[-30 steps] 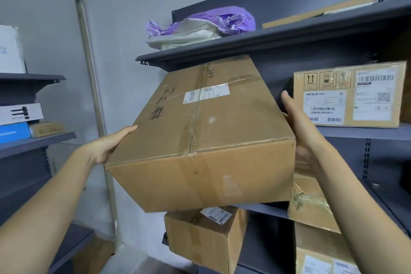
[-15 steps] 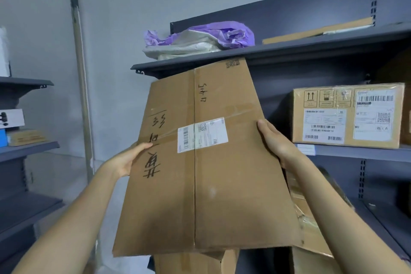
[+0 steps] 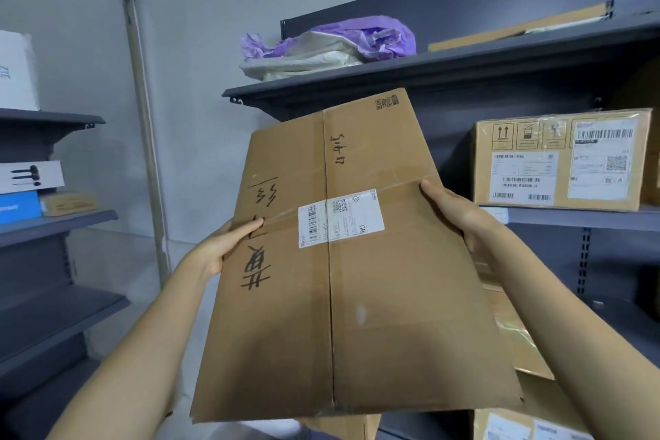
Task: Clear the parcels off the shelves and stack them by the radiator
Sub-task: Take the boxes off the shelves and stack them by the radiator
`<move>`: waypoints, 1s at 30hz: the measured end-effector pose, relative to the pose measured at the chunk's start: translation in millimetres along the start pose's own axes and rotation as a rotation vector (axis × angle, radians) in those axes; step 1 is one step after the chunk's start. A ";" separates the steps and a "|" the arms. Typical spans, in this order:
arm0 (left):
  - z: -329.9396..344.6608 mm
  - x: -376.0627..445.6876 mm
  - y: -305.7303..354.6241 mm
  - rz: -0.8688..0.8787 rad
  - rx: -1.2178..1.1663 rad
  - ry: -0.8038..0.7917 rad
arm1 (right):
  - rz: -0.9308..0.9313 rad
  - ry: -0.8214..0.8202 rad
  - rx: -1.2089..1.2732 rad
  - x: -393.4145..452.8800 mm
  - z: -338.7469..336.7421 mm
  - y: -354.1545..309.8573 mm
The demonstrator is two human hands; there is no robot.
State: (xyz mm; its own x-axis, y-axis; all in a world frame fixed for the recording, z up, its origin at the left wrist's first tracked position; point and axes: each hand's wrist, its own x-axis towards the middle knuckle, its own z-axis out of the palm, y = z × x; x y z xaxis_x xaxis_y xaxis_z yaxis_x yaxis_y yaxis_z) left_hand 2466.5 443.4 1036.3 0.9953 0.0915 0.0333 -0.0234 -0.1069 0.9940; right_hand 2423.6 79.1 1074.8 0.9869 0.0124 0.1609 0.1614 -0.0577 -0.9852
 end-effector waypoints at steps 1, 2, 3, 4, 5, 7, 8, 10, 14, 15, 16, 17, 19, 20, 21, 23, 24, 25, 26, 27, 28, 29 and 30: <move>-2.8 -7.9 -4.9 0.017 -0.007 0.015 | -0.016 0.002 0.001 -7.3 -1.1 3.9; -4.6 -16.1 -10.0 0.039 -0.020 0.035 | -0.039 0.006 -0.010 -15.1 -2.5 8.3; -6.3 -24.1 -15.1 0.065 -0.031 0.053 | -0.058 0.010 -0.019 -24.1 -4.0 13.6; -7.3 -32.4 -19.9 0.092 -0.045 0.064 | -0.069 0.013 -0.020 -33.8 -5.3 19.7; -7.1 -39.9 -24.6 0.117 -0.061 0.066 | -0.078 0.011 -0.017 -44.0 -6.8 26.6; -3.0 -54.0 -33.3 0.166 -0.094 0.062 | -0.096 0.002 -0.016 -63.8 -11.1 40.8; -1.0 -61.5 -37.2 0.192 -0.106 0.054 | -0.106 -0.005 -0.011 -73.4 -13.2 47.1; 3.6 -76.9 -43.2 0.231 -0.129 0.040 | -0.138 -0.021 0.010 -92.0 -18.7 57.9; 9.6 -102.4 -55.2 0.297 -0.170 0.018 | -0.224 0.012 0.025 -126.4 -28.0 67.8; 12.3 -108.2 -57.2 0.308 -0.193 0.011 | -0.250 0.032 0.025 -134.4 -30.3 66.6; 15.9 -114.5 -57.7 0.322 -0.215 0.006 | -0.274 0.048 0.027 -142.2 -33.2 63.8; 19.8 -120.3 -57.0 0.335 -0.234 0.004 | -0.300 0.059 0.027 -149.8 -37.2 60.4; 31.1 -135.0 -49.6 0.361 -0.271 0.000 | -0.341 0.073 0.018 -164.9 -49.2 52.6; 38.5 -143.4 -43.5 0.375 -0.281 -0.009 | -0.350 0.084 0.019 -173.5 -56.9 47.8; 46.8 -151.9 -37.8 0.390 -0.284 -0.025 | -0.356 0.096 0.026 -183.8 -66.1 43.5; 67.6 -170.8 -26.2 0.430 -0.289 -0.076 | -0.373 0.122 0.033 -207.2 -89.4 37.5; 80.3 -181.4 -20.8 0.440 -0.295 -0.101 | -0.380 0.136 0.027 -221.6 -102.4 35.5; 94.9 -192.0 -15.8 0.445 -0.295 -0.127 | -0.385 0.153 0.020 -237.7 -116.6 33.7; 110.9 -203.4 -11.1 0.449 -0.292 -0.156 | -0.388 0.175 0.018 -255.0 -131.7 32.0; 129.5 -214.7 -7.1 0.452 -0.290 -0.186 | -0.393 0.205 0.013 -273.7 -149.2 29.7; 150.9 -226.2 -4.0 0.452 -0.297 -0.214 | -0.399 0.240 0.002 -293.6 -168.5 27.1; 174.2 -237.3 -1.5 0.448 -0.309 -0.243 | -0.402 0.278 -0.017 -315.4 -189.3 23.6; 199.8 -249.8 1.3 0.444 -0.324 -0.276 | -0.402 0.311 -0.041 -337.3 -210.7 19.2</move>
State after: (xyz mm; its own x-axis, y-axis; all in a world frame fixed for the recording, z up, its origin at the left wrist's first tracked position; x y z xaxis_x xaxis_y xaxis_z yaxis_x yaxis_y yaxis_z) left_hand 2236.7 222.6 1008.5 0.8708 -0.1570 0.4660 -0.4255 0.2342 0.8741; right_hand 2094.4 -136.5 1014.0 0.8001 -0.2558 0.5426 0.5221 -0.1483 -0.8399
